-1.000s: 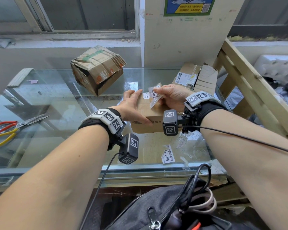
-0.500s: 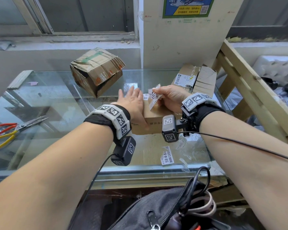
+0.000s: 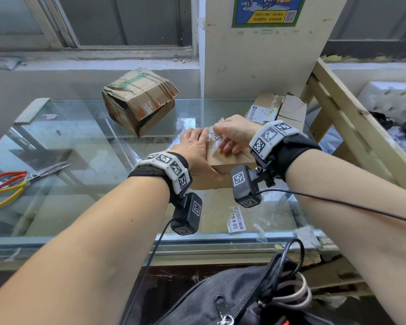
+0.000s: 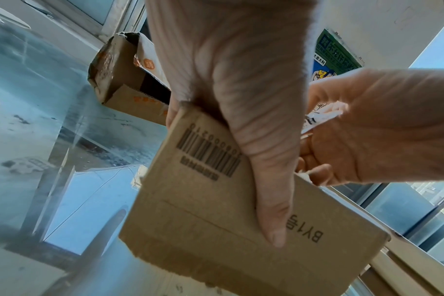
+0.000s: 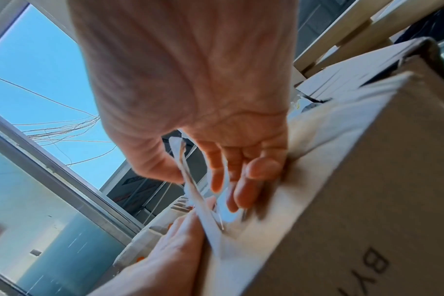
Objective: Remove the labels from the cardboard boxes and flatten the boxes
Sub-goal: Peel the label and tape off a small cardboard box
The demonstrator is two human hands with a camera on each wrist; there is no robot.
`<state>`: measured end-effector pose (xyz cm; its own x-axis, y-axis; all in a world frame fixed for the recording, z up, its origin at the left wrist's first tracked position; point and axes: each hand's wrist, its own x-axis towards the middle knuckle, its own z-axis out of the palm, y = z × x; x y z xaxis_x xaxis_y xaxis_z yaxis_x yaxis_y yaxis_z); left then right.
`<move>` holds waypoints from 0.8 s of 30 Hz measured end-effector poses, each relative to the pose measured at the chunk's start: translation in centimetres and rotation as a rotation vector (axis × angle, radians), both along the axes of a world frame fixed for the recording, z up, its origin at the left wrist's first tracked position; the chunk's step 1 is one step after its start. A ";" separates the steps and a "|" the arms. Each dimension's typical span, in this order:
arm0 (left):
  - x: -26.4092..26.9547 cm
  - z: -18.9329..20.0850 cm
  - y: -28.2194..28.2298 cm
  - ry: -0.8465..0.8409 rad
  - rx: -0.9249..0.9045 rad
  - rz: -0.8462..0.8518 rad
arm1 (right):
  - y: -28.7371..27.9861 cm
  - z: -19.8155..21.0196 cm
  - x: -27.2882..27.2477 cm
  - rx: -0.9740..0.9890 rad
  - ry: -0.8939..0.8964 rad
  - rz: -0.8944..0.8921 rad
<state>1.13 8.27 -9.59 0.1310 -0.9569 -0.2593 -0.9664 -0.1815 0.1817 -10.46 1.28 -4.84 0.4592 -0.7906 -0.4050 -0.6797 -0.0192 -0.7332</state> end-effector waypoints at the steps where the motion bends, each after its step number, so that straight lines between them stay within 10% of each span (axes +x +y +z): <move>1: 0.0 0.1 0.0 -0.002 -0.002 -0.003 | 0.0 0.1 0.0 0.009 0.047 0.013; 24: -0.3 0.4 0.3 0.044 0.012 0.018 | 0.4 -0.1 0.4 -0.067 0.208 0.056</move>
